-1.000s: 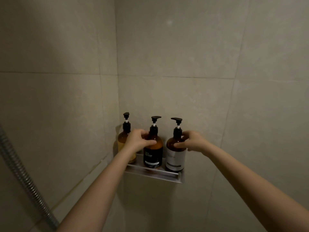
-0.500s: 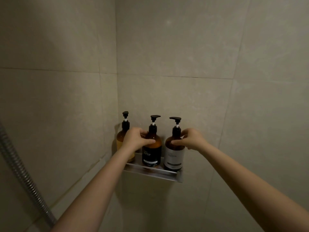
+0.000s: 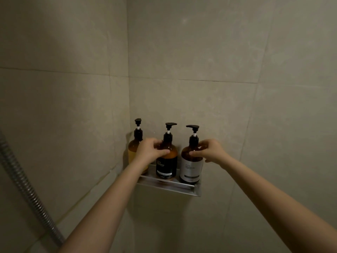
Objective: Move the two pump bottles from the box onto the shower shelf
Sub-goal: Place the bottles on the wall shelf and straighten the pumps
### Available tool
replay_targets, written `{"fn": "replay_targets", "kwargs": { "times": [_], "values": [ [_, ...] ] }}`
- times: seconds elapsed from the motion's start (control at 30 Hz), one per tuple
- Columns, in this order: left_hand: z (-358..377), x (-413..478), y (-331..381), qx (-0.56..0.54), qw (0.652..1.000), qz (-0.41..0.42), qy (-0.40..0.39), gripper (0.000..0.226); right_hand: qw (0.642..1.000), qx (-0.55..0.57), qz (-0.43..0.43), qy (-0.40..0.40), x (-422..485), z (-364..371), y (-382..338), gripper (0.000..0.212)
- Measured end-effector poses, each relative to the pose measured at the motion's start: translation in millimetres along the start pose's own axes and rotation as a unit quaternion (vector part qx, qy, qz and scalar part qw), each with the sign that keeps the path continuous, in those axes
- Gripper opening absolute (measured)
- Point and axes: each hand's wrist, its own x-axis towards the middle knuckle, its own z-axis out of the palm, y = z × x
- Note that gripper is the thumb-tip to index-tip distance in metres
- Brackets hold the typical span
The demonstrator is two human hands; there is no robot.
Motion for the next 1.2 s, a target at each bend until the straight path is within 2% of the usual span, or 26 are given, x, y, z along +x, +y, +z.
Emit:
{"fn": "replay_targets", "kwargs": {
  "times": [0.03,0.1,0.17,0.23,0.3,0.37,0.43,0.57,0.73,0.9,1.07,1.2],
  "values": [
    [0.2,-3.8,1.2,-0.015,1.0,0.004,0.019,0.053,1.0,0.004,-0.001,0.002,0.7,0.7,1.0,0.061],
    [-2.9,-13.0,3.3,-0.057,0.991,0.015,0.117,0.04,1.0,0.012,-0.001,0.006,3.0,2.8,4.4,0.061],
    [-12.6,-20.1,4.3,-0.081,0.967,0.023,0.24,0.022,1.0,0.015,-0.005,0.008,4.2,5.5,6.8,0.06],
    [-28.6,-18.7,-1.0,-0.1,0.949,0.002,0.3,0.02,1.0,0.016,-0.009,0.009,4.6,8.7,7.1,0.06],
    [-43.0,-11.8,-8.0,-0.084,0.951,-0.053,0.293,0.022,1.0,0.022,-0.006,0.009,3.5,8.4,7.1,0.061],
    [-51.6,-1.8,-19.7,-0.008,0.966,-0.093,0.243,0.032,1.0,0.027,-0.007,0.012,3.0,8.1,7.3,0.063],
    [-52.8,7.1,-29.3,0.044,0.976,-0.103,0.189,0.048,0.999,0.033,-0.012,0.015,2.5,8.7,8.4,0.061],
    [-45.2,14.2,-40.6,0.057,0.981,-0.096,0.156,0.072,0.999,0.046,-0.012,0.02,0.7,9.9,9.4,0.061],
    [-38.3,9.7,-49.3,0.097,0.98,-0.06,0.16,0.061,0.999,0.042,-0.018,0.025,0.1,10.1,9.7,0.061],
    [-39.4,10.3,-47.3,0.147,0.977,-0.048,0.148,0.064,0.998,0.045,-0.019,0.031,0.2,11.0,10.5,0.061],
    [-48.4,19.0,-48.8,0.029,0.988,-0.093,0.123,0.056,0.999,0.037,-0.024,0.032,0.8,11.7,12.0,0.063],
    [-53.1,20.3,-50.7,-0.007,0.988,-0.111,0.105,0.053,0.998,0.041,-0.025,0.036,1.8,13.4,12.2,0.063]
  ]
}}
